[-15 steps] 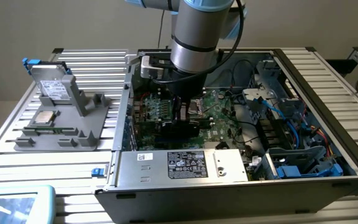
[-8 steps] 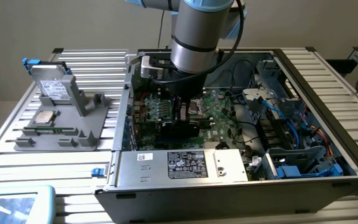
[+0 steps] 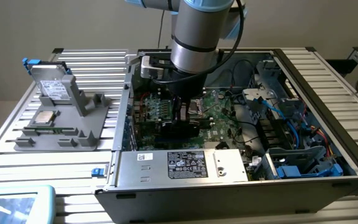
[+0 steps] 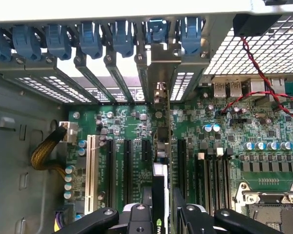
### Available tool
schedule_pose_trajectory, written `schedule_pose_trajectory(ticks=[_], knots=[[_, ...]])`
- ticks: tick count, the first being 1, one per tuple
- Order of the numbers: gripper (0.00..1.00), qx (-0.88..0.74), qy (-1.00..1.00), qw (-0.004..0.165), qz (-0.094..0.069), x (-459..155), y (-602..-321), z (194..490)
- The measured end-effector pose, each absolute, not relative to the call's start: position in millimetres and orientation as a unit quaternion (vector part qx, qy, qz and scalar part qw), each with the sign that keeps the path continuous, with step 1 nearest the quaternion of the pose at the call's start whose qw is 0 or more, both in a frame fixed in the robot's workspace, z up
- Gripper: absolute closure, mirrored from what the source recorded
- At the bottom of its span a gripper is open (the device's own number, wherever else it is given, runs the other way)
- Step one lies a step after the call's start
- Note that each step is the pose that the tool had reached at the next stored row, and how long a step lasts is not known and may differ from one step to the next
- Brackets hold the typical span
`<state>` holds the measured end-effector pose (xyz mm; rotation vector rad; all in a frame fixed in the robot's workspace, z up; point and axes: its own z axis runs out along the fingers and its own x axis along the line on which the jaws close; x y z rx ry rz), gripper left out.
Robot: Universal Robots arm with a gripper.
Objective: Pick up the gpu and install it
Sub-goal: 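Insert the gpu into the slot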
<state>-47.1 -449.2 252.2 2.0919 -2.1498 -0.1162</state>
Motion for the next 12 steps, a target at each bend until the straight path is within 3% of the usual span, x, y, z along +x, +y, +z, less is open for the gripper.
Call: schedule_pose_trajectory(ticks=[12], knots=[[0.73, 0.696, -0.714, 0.068, -0.04, -47.1, -450.0, 251.9]])
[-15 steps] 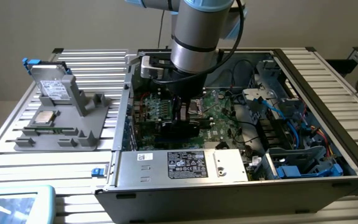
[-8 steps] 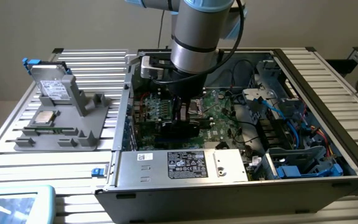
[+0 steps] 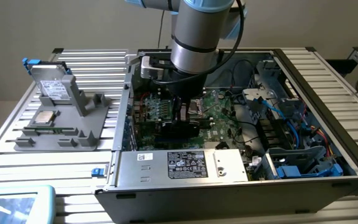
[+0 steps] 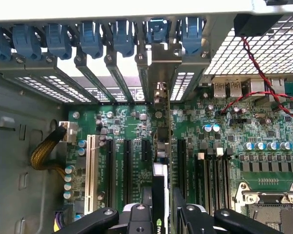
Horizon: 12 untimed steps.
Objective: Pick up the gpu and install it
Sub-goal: 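Insert the gpu into the slot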
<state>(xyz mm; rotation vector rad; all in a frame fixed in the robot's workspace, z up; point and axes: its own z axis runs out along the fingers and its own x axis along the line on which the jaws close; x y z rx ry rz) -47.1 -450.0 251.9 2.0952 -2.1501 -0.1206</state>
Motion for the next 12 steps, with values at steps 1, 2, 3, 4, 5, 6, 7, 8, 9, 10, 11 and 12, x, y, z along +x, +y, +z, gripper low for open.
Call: schedule_pose_trajectory(ticks=[1, 2, 3, 4, 5, 6, 7, 8, 9, 10, 11, 12], knots=[[0.73, 0.696, -0.714, 0.068, -0.04, -47.0, -449.9, 251.9], [0.73, 0.696, -0.714, 0.068, -0.04, -46.8, -450.0, 251.9], [0.73, 0.696, -0.714, 0.068, -0.041, -46.5, -449.9, 251.8], [0.73, 0.696, -0.714, 0.068, -0.041, -45.9, -449.9, 251.8], [0.73, 0.696, -0.714, 0.067, -0.041, -45.2, -450.0, 251.7], [0.73, 0.696, -0.714, 0.068, -0.041, -44.1, -450.0, 251.7], [0.73, 0.696, -0.714, 0.067, -0.041, -43.1, -450.0, 251.8], [0.73, 0.696, -0.714, 0.067, -0.041, -42.9, -450.0, 251.9], [0.73, 0.696, -0.714, 0.067, -0.041, -42.9, -450.0, 251.9], [0.73, 0.696, -0.714, 0.067, -0.041, -42.9, -449.9, 251.8], [0.73, 0.696, -0.714, 0.067, -0.041, -42.9, -450.0, 251.8], [0.73, 0.696, -0.714, 0.067, -0.041, -43.0, -449.9, 251.8]])
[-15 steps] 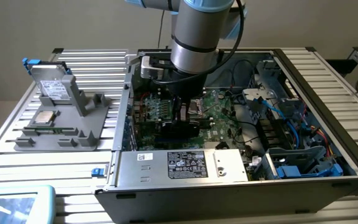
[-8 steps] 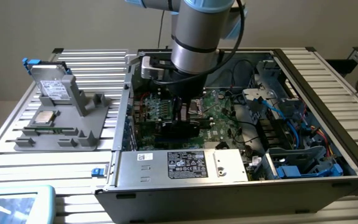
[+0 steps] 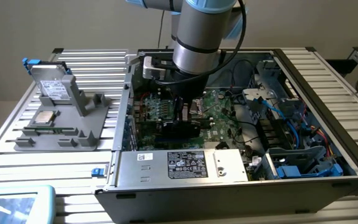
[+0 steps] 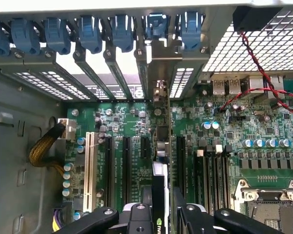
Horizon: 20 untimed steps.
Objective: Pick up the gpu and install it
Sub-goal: 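Insert the gpu into the slot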
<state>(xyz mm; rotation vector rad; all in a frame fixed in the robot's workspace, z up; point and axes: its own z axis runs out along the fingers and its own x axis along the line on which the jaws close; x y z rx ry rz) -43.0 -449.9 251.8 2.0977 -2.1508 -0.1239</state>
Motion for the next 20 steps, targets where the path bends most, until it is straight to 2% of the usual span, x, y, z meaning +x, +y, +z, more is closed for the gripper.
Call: schedule_pose_trajectory(ticks=[20], knots=[[0.73, 0.705, -0.705, 0.068, -0.04, -44.7, -450.8, 251.7]])
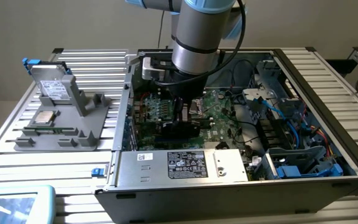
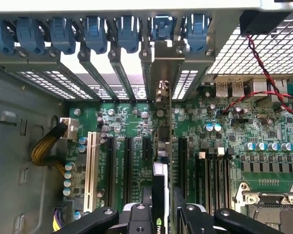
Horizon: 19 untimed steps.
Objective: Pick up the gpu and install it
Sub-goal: 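Insert the gpu into the slot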
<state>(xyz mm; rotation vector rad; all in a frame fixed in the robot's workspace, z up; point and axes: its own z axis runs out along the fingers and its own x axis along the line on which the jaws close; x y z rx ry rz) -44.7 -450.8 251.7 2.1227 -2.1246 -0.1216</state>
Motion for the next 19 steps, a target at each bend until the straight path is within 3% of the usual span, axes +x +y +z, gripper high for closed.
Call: schedule_pose_trajectory(ticks=[19], knots=[[0.73, 0.711, -0.699, 0.068, -0.039, -45.9, -451.4, 251.5]])
